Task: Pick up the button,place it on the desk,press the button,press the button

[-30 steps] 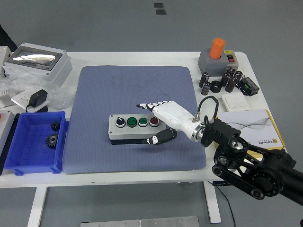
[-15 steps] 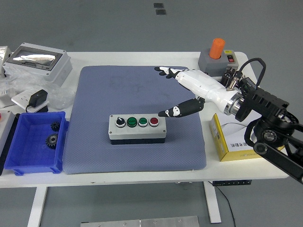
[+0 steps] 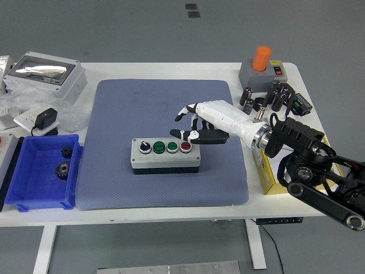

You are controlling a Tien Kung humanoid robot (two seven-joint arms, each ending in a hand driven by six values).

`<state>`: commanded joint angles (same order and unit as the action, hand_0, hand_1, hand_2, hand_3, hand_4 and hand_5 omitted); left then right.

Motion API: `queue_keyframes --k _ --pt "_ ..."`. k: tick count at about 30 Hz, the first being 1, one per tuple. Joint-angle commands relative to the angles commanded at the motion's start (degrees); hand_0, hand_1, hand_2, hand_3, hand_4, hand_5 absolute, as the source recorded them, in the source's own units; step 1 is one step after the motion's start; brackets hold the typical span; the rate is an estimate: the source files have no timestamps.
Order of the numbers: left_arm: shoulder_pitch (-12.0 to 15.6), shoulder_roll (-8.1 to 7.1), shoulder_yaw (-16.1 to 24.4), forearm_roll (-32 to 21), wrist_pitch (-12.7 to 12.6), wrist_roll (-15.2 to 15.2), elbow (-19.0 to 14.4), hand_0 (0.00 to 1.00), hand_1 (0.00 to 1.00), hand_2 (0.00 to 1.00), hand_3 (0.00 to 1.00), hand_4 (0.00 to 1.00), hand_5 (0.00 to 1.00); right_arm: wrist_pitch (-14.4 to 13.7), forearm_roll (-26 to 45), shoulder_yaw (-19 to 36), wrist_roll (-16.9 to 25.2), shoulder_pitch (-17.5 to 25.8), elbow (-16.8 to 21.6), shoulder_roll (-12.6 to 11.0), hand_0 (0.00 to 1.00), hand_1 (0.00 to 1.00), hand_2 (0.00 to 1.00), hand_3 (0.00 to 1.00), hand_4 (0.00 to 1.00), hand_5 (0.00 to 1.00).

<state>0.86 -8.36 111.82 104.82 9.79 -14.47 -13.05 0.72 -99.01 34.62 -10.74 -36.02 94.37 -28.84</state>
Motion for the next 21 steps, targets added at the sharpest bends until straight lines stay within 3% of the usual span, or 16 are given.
queue_keyframes --k 3,4,10,21 --pt "0.01 0.0 0.07 0.05 -0.01 0.04 -0.01 0.673 0.628 0.621 0.75 0.958 0.673 -0.06 -0.35 -0.97 -0.72 -0.18 -0.95 0.65 0.071 0.104 0.177 0.712 0.81 0.998" --pt "-0.01 -0.01 0.13 0.1 -0.02 0.07 -0.01 0.674 0.628 0.621 0.751 0.959 0.674 -0.07 -0.51 -1.35 -0.91 -0.27 -1.38 0.96 0.046 0.088 0.17 0.707 0.69 0.998" --pt "-0.08 0.07 0.27 0.09 -0.07 0.25 0.0 0.674 0.628 0.62 0.75 0.96 0.676 -0.17 -1.36 -3.8 -1.78 -0.51 -3.64 2.47 0.039 0.073 0.165 0.697 0.668 0.998" --pt "-0.08 0.13 0.38 0.05 -0.16 0.39 -0.03 0.674 0.627 0.617 0.75 0.962 0.69 -0.31 -1.97 -5.4 -2.3 0.09 -5.07 2.78 0.028 0.062 0.163 0.693 0.688 0.998"
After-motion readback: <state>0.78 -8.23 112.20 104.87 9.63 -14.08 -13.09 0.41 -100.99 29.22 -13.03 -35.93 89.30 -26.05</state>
